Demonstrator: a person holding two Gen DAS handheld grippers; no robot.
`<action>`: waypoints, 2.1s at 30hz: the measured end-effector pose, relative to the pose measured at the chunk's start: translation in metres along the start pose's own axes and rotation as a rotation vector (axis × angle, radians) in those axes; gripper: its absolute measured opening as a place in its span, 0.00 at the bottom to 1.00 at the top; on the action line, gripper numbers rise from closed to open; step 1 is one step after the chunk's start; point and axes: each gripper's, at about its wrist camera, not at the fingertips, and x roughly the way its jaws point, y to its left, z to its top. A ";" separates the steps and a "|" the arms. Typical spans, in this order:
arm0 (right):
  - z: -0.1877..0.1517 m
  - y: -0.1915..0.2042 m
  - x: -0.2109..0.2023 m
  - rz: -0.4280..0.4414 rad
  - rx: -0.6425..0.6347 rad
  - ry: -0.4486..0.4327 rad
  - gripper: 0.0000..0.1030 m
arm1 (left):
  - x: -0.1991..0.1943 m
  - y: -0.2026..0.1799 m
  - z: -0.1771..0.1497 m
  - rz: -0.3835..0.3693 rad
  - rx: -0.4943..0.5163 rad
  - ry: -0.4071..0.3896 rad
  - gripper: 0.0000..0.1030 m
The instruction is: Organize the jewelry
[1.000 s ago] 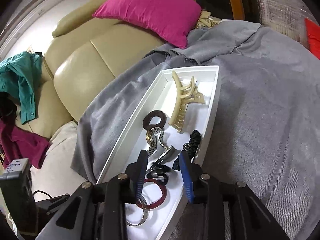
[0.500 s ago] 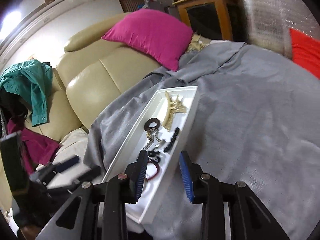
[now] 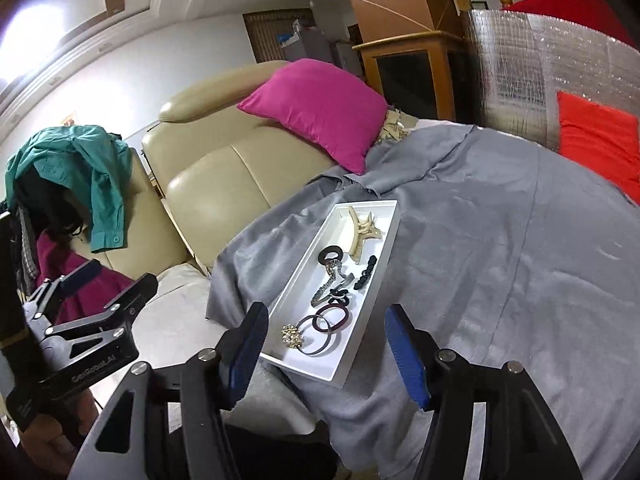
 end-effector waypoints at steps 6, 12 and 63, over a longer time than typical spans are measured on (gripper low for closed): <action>-0.004 0.002 -0.012 -0.006 0.017 -0.012 0.63 | -0.014 -0.008 -0.001 0.003 0.046 -0.010 0.93; -0.006 0.000 -0.021 -0.013 0.014 -0.018 0.63 | -0.016 -0.013 -0.002 0.018 0.061 0.009 0.93; -0.019 0.048 -0.074 -0.220 -0.029 -0.088 0.66 | -0.073 0.016 0.000 0.107 0.014 -0.043 0.94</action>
